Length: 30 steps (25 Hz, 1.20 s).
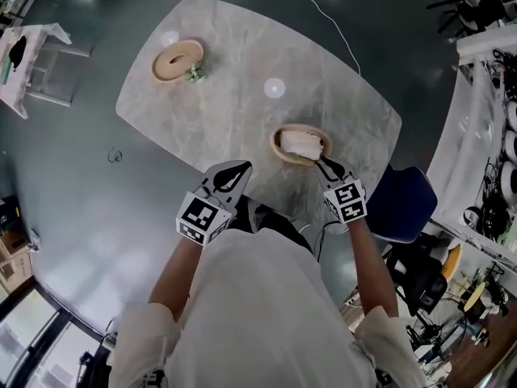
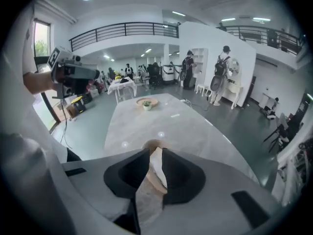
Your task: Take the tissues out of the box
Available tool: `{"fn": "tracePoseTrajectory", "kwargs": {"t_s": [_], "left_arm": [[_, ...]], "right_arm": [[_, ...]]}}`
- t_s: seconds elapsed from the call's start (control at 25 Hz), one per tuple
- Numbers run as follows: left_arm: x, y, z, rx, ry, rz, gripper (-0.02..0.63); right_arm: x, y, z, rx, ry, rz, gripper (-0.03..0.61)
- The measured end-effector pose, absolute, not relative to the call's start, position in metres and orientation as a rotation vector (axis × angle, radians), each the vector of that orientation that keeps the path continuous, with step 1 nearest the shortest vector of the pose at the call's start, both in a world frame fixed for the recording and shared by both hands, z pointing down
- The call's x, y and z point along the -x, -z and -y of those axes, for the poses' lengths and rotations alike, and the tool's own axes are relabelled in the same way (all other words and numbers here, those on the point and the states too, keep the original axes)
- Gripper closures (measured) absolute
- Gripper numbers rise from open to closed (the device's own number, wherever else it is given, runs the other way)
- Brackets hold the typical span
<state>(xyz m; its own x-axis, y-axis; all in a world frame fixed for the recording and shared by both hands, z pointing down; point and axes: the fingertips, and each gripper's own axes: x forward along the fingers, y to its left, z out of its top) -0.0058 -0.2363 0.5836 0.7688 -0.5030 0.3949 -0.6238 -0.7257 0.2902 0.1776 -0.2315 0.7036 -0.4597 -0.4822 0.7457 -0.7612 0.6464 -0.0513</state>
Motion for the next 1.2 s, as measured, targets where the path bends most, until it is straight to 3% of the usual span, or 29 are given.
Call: {"fn": "tracePoseTrajectory", "kwargs": {"t_s": [0.56,1.2], "left_arm": [[0.018,-0.621,0.258,-2.465,-0.417,0.840,0.606],[0.049,-0.644,0.245,-2.369,-0.458,0.885,0.606]], "right_arm": [[-0.167,-0.837,0.251,-0.554,-0.495,1.897,0.469],[-0.161,-0.898,0.247,-0.249,-0.314,1.740,0.445]]}}
